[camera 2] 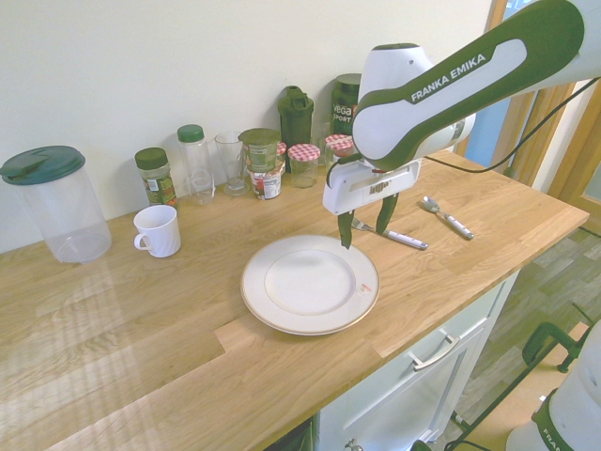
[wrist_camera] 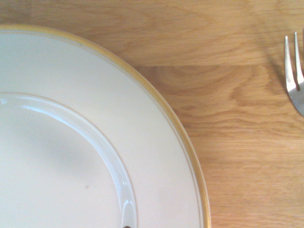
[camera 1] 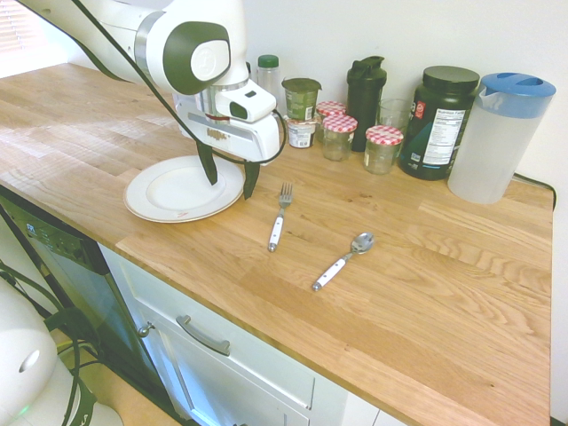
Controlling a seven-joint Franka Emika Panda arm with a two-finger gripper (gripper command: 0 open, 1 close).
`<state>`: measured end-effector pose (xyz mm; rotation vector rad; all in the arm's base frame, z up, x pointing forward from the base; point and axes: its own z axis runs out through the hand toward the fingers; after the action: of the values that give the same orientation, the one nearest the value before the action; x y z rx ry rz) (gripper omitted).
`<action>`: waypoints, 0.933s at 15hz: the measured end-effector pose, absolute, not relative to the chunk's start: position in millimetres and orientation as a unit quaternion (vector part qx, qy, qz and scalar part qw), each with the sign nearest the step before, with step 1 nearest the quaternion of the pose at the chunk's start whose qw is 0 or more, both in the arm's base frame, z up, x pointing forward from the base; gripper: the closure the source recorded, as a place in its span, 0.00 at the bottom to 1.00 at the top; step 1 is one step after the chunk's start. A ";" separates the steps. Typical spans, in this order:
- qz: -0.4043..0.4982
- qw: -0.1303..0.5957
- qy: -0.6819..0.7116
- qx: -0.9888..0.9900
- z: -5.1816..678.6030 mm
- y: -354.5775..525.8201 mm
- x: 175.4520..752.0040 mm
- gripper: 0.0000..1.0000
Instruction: Put the fork into the plate
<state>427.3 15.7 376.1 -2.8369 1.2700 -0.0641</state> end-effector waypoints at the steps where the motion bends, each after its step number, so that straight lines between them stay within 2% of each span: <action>1: -0.020 0.016 0.409 -0.912 375.6 15.7 427.4 0.00; 6: -0.011 0.012 0.401 -0.916 371.6 -0.4 421.9 0.00; 11: -0.019 -0.040 0.385 -0.922 362.5 -29.3 401.8 0.00; 14: -0.020 -0.041 0.372 -0.927 365.7 -46.2 398.1 0.00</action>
<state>398.1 -46.2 365.7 -2.9916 1.1986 -0.0638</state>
